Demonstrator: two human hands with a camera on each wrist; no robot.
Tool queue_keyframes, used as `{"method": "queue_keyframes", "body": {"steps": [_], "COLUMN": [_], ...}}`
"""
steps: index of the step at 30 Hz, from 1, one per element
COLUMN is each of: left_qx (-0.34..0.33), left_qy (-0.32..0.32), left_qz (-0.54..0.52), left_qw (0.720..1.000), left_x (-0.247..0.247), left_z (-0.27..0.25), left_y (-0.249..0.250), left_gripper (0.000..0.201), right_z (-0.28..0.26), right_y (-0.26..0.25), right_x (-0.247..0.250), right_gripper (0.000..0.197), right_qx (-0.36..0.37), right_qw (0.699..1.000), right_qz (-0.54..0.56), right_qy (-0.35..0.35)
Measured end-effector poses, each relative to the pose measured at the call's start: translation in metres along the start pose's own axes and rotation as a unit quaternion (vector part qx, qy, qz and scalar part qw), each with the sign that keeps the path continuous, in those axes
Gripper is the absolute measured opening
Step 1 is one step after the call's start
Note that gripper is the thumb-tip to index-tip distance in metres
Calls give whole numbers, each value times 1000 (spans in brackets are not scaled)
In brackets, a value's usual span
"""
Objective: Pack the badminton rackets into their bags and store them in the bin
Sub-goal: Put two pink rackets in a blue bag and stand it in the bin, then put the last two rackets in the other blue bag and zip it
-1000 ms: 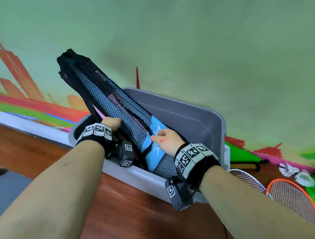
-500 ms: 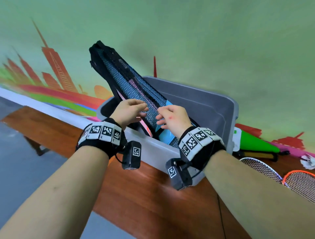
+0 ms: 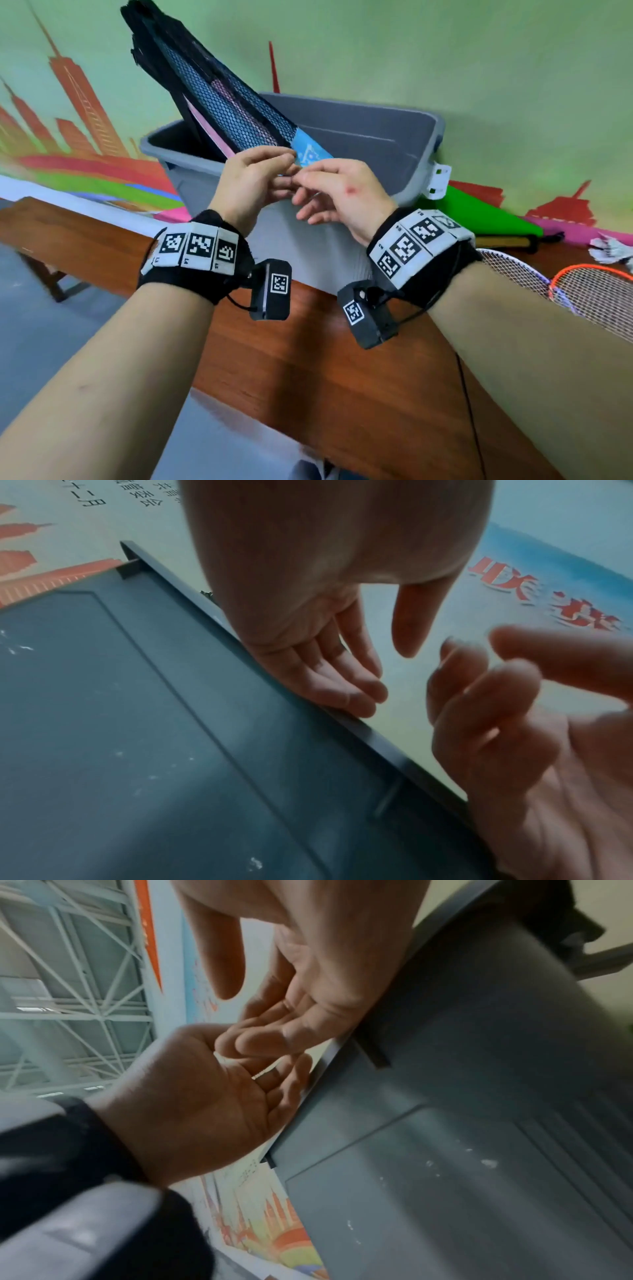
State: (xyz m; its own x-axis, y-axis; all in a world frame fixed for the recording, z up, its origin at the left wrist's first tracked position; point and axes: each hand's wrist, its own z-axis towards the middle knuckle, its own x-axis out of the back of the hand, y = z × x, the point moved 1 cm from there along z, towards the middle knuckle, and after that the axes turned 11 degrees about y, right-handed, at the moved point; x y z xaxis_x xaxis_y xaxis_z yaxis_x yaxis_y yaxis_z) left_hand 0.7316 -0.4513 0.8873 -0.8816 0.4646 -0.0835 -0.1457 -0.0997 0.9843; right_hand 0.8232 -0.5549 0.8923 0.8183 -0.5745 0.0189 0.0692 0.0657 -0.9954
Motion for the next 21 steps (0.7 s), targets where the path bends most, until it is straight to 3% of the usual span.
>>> {"method": "queue_keyframes", "body": {"steps": [4,9,21], "left_qx": [-18,-51,-38], "left_qy": [-1,5,-6], "left_qz": [-27,-33,20], "left_qw": [999,998,999], "left_x": [-5,5,51], "left_z": [-29,-77,-269], "left_y": [-26,-58,-157], "left_gripper": [13,12,12], "right_z": [-29,-74,-260], "right_y": [18,53,160], "right_x": [8,7,-16], "right_gripper": [15,13,20], "right_qx": [24,43,11], "right_qw": [999,996,993], "right_qz": [-31,-70,-76], "right_qy": [-20,35,92]}}
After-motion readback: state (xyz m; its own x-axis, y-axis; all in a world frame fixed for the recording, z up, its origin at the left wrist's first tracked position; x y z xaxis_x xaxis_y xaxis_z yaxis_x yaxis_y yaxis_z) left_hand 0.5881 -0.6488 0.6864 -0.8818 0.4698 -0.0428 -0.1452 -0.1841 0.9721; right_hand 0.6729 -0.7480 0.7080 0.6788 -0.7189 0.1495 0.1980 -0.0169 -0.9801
